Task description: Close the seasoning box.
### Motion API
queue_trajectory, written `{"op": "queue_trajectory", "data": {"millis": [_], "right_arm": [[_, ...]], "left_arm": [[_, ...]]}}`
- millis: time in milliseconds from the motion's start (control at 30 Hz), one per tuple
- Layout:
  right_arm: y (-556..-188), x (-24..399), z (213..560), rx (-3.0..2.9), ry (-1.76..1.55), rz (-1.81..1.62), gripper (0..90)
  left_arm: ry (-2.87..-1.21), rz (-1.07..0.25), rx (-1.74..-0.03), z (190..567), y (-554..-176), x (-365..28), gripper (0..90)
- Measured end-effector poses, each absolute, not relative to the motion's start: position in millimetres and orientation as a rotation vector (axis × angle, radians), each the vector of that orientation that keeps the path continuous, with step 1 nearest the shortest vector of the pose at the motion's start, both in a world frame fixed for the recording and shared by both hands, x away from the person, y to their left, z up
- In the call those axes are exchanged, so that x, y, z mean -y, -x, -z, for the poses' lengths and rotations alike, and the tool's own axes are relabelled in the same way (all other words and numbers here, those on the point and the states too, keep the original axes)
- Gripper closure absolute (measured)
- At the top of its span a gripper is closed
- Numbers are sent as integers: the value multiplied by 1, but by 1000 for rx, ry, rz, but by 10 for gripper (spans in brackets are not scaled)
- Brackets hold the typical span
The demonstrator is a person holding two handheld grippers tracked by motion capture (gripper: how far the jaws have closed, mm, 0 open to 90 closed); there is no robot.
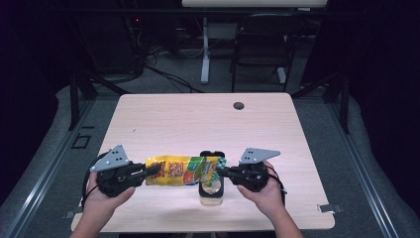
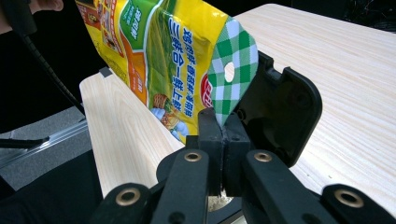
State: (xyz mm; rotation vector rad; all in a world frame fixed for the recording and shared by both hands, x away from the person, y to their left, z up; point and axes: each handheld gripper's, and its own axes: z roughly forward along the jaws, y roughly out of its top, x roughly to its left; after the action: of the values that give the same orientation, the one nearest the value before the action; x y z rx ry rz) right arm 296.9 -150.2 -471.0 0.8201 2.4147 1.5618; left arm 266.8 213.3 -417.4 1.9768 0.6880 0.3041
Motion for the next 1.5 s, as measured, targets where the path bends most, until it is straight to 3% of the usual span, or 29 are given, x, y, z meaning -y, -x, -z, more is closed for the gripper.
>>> {"op": "queue_trajectory", "data": {"millis": [1500], "right_arm": [[-303,166,482,-2434,-875,-1584,887]], "left_arm": [[-1951,-291,-627,404,-265,-192,851]]}}
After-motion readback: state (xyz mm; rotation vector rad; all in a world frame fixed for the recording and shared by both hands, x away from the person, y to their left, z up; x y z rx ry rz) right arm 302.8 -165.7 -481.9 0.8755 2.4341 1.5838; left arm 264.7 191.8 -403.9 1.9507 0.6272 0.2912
